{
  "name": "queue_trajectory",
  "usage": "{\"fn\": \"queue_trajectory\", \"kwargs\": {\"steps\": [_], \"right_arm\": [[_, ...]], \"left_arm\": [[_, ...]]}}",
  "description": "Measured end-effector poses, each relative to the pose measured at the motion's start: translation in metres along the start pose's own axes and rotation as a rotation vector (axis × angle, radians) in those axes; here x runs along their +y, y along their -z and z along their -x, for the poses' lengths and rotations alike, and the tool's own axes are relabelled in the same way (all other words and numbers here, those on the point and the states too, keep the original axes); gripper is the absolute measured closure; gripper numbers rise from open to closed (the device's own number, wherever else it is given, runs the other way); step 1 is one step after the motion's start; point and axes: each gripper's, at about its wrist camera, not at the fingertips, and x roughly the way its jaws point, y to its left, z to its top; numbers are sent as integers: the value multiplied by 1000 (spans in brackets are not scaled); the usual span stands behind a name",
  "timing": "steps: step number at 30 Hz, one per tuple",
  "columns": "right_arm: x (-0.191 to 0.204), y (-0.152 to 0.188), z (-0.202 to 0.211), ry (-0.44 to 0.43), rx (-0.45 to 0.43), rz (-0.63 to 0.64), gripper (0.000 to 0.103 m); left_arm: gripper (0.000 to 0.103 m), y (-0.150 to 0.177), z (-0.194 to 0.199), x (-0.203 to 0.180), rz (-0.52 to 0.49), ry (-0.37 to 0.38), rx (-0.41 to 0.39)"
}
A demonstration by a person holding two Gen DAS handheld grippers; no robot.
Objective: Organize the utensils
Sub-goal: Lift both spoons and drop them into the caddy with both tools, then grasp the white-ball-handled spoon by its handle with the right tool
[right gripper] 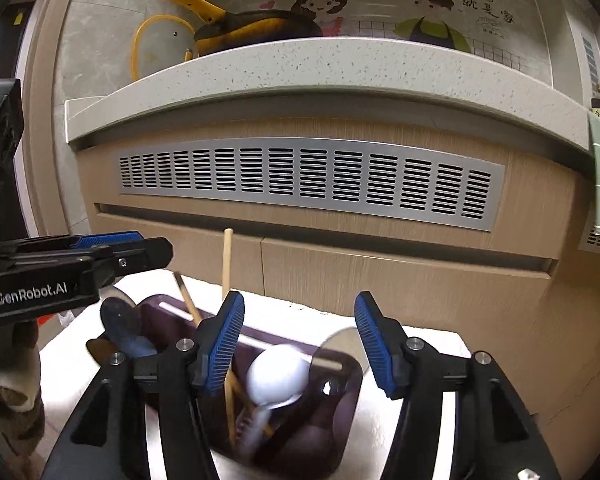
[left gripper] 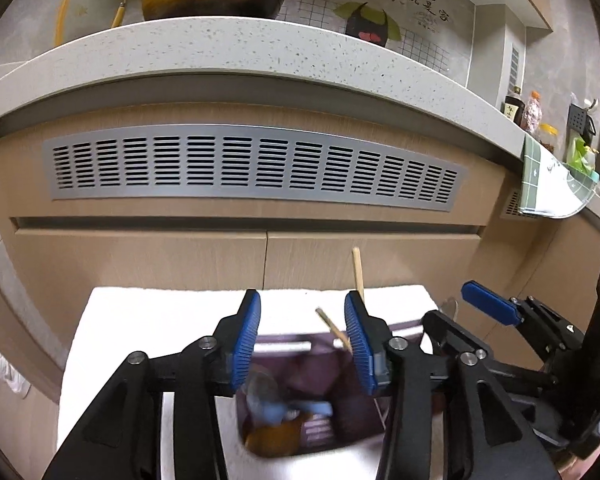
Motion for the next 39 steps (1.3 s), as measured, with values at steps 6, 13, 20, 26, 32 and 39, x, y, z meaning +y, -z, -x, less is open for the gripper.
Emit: {"fn": "queue_trajectory", "kwargs": {"steps": [6,13,20,26,32,39], "right_arm": [[15,14,30,-17,84,11,48],[65,52,67,-103,252,92,48],[129,109,82,-299,442,174,48],[164,145,107,-507,565,222,55],[173,171,113,-497,603,276,72],[143,158,129,-406,523,224,82]], "left_arm": [[42,21,52,16,-1,-67,11],[35,76,115,55,40,-193,86],[33,142,151,99,124,-279,202],[33,182,174,120,193,-309,246],[33,185,177,115,200,-291,254],[33,179,161,85,151,-234,285]]}}
